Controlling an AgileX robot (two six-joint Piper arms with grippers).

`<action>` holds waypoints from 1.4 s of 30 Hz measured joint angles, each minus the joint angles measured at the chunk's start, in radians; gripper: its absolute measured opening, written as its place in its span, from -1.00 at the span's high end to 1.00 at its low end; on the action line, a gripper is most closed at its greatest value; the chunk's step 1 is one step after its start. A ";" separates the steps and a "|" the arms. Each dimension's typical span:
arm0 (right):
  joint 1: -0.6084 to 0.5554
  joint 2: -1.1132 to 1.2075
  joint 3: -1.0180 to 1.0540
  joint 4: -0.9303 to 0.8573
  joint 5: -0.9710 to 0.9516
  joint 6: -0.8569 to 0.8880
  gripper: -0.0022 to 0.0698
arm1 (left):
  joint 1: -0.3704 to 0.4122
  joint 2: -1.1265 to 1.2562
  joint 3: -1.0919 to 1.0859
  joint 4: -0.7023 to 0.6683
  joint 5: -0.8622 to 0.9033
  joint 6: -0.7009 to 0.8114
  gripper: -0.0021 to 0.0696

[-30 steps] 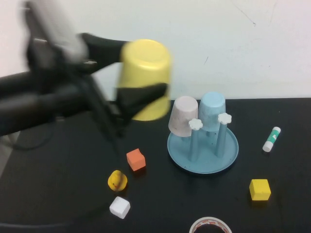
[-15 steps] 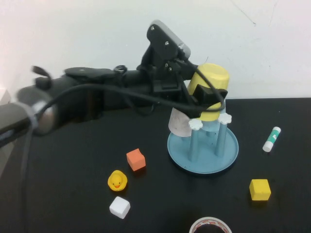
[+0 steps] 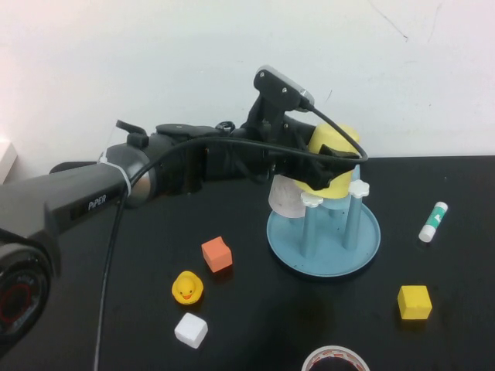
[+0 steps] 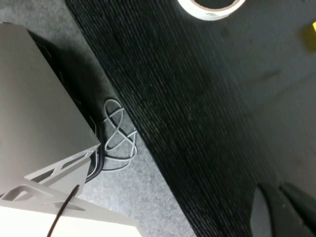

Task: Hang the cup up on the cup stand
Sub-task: Place the cup on the cup holder

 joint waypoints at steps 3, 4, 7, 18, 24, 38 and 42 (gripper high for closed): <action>0.000 0.000 0.000 0.002 0.000 0.002 0.94 | 0.000 0.006 0.000 -0.001 -0.024 -0.025 -0.70; 0.000 0.000 0.000 0.005 0.000 0.002 0.94 | 0.000 0.008 0.000 -0.001 -0.034 -0.037 -0.70; 0.000 0.000 0.000 0.006 0.000 0.002 0.94 | 0.000 0.010 -0.002 -0.006 -0.071 -0.054 -0.69; 0.000 0.000 0.000 0.017 0.000 0.002 0.94 | 0.000 0.065 -0.002 -0.012 -0.064 -0.127 -0.69; 0.000 0.000 0.000 0.018 0.000 0.002 0.94 | 0.000 0.068 -0.002 -0.012 -0.062 -0.144 -0.69; 0.000 0.000 0.000 0.020 0.000 0.002 0.94 | 0.000 0.067 -0.002 0.132 -0.066 -0.272 -0.75; 0.000 0.000 0.000 0.020 0.000 0.002 0.94 | 0.000 0.067 -0.002 0.174 -0.062 -0.287 -0.76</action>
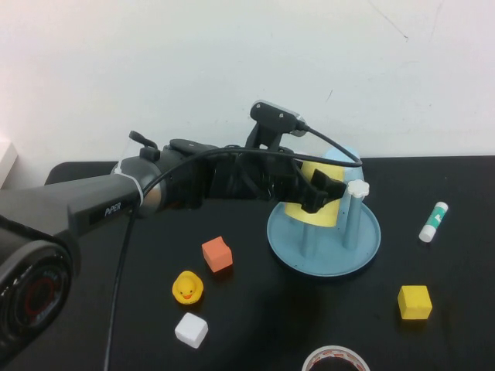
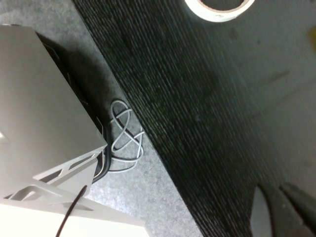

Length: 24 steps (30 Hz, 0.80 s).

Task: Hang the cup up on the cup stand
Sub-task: Place the cup on the cup holder

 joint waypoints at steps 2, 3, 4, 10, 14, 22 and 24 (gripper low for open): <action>0.000 0.000 0.000 0.000 0.000 0.000 0.94 | 0.000 0.000 0.000 0.010 0.001 -0.002 -0.76; 0.000 0.000 0.000 0.002 0.000 0.000 0.94 | 0.000 0.000 0.000 0.016 0.002 -0.004 -0.76; 0.000 0.000 0.000 0.002 0.000 0.000 0.94 | 0.000 0.000 0.000 0.024 0.002 -0.005 -0.76; 0.000 0.000 0.000 0.004 0.000 0.000 0.94 | 0.000 -0.028 0.000 0.067 0.003 -0.017 -0.78; 0.000 0.000 0.000 0.006 0.000 0.000 0.94 | 0.000 -0.036 -0.002 0.075 -0.008 -0.063 -0.78; 0.000 0.000 0.000 0.008 0.000 0.000 0.94 | 0.000 -0.038 -0.002 0.111 -0.041 -0.180 -0.90; 0.000 0.000 0.000 0.008 0.000 0.000 0.94 | 0.004 -0.051 -0.002 0.119 -0.009 -0.181 -0.89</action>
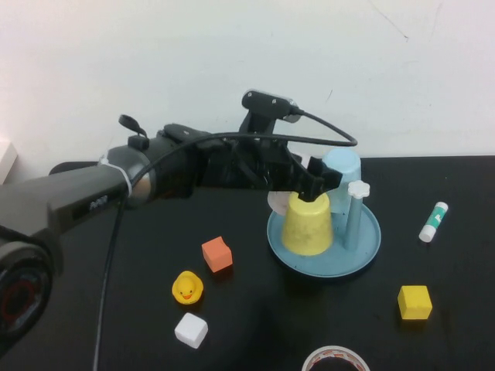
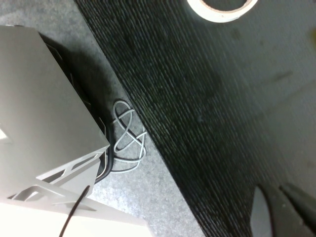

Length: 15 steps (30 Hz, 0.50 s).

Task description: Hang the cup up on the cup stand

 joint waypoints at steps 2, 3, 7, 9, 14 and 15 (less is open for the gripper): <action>0.000 0.000 0.000 0.000 0.000 0.000 0.94 | 0.005 -0.021 0.000 0.013 0.034 -0.002 -0.83; 0.000 0.000 0.000 0.002 0.000 0.000 0.94 | 0.007 -0.038 0.000 0.024 0.051 -0.002 -0.77; 0.000 0.000 0.000 0.002 0.000 0.000 0.94 | 0.026 -0.130 0.000 0.126 0.057 -0.025 -0.36; 0.000 0.000 0.000 0.005 0.000 0.000 0.94 | 0.042 -0.192 0.000 0.209 0.039 -0.079 -0.09; 0.000 0.000 0.000 0.006 0.000 0.000 0.94 | 0.124 -0.367 0.000 0.456 0.053 -0.271 0.54; 0.000 0.000 0.000 0.006 0.000 0.000 0.94 | 0.142 -0.398 0.000 0.490 0.065 -0.300 0.62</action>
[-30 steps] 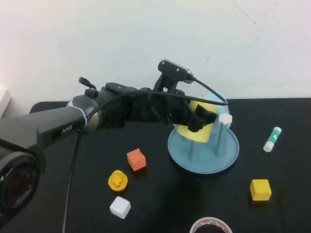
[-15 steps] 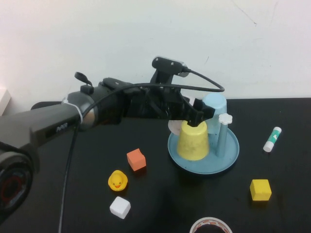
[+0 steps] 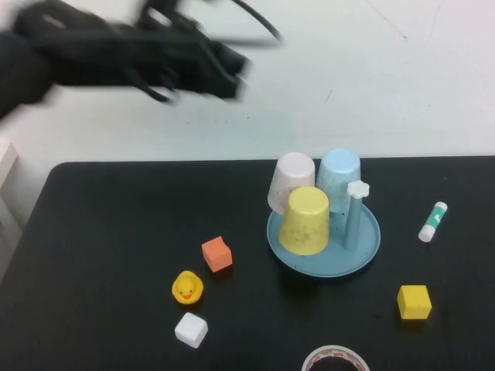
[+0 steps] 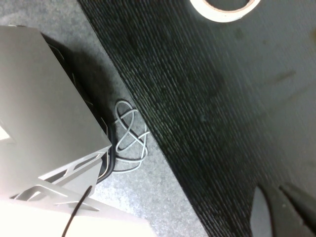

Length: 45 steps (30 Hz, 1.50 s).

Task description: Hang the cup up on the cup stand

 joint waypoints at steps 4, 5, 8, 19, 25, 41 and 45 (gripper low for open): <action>0.000 0.000 0.000 0.001 0.000 0.000 0.94 | 0.083 -0.153 0.000 0.144 0.069 -0.144 0.84; 0.000 0.000 0.000 0.001 0.000 0.000 0.94 | 0.103 -0.183 0.000 0.171 0.080 -0.172 0.87; 0.000 0.000 0.000 0.001 0.000 0.000 0.94 | 0.150 -0.288 0.000 0.271 0.099 -0.225 0.90; 0.000 0.000 0.000 0.001 0.000 0.000 0.94 | 0.162 -0.717 0.000 0.550 0.182 -0.270 0.94; 0.000 0.000 0.000 0.001 0.000 0.000 0.94 | 0.162 -0.966 0.089 0.585 0.166 -0.270 0.94; 0.000 0.000 0.000 0.001 0.000 0.000 0.94 | 0.162 -1.525 0.850 0.646 -0.104 -0.520 0.94; 0.000 0.000 0.000 0.001 0.000 0.000 0.94 | 0.162 -1.582 1.055 0.649 -0.213 -0.605 0.94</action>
